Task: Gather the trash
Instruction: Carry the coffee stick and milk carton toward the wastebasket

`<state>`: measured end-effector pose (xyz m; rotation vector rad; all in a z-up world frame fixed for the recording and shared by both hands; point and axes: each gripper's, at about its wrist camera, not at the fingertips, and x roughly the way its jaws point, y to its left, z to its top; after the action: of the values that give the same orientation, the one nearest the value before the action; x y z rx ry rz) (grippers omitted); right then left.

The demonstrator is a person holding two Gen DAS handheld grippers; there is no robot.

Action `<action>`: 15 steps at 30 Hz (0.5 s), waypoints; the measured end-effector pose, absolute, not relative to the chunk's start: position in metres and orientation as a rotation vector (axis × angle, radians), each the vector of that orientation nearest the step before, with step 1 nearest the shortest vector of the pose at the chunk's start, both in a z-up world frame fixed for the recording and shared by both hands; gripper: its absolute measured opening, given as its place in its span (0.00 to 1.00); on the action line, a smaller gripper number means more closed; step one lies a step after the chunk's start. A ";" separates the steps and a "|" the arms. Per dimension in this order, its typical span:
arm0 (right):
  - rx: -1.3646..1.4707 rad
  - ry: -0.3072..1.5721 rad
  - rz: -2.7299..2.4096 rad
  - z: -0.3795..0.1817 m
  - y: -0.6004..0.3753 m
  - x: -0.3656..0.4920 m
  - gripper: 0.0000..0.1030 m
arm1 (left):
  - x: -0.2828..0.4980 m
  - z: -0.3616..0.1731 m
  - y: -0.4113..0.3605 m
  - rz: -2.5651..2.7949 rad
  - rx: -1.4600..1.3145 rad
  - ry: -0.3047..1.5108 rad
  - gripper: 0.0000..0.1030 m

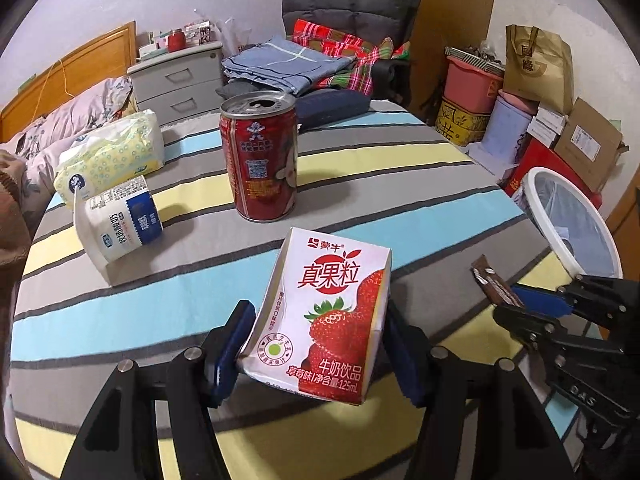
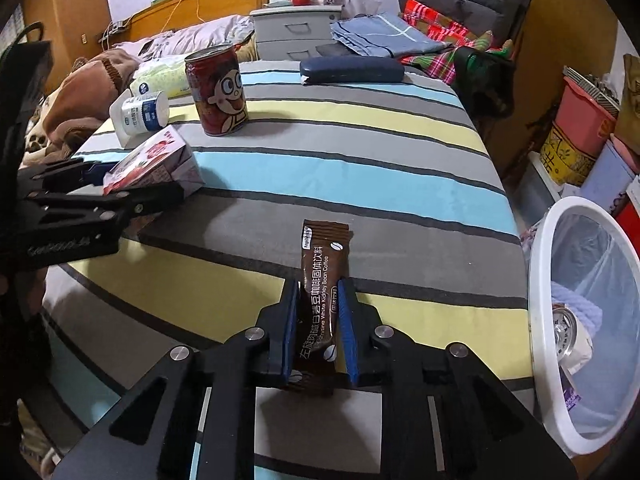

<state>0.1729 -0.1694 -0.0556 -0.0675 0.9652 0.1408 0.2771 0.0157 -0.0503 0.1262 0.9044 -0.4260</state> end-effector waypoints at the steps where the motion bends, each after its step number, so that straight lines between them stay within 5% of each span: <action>1: -0.061 0.963 0.140 -0.055 -0.171 0.173 0.19 | 0.274 -0.048 0.015 -0.425 0.126 0.900 0.61; 15: 0.013 0.852 0.133 -0.027 -0.187 0.149 0.18 | 0.219 -0.012 -0.007 -0.438 0.088 0.836 0.61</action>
<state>0.1489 -0.1866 -0.0270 0.0125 0.8519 0.1328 0.2194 -0.0071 -0.0118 0.0876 0.8365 -0.4381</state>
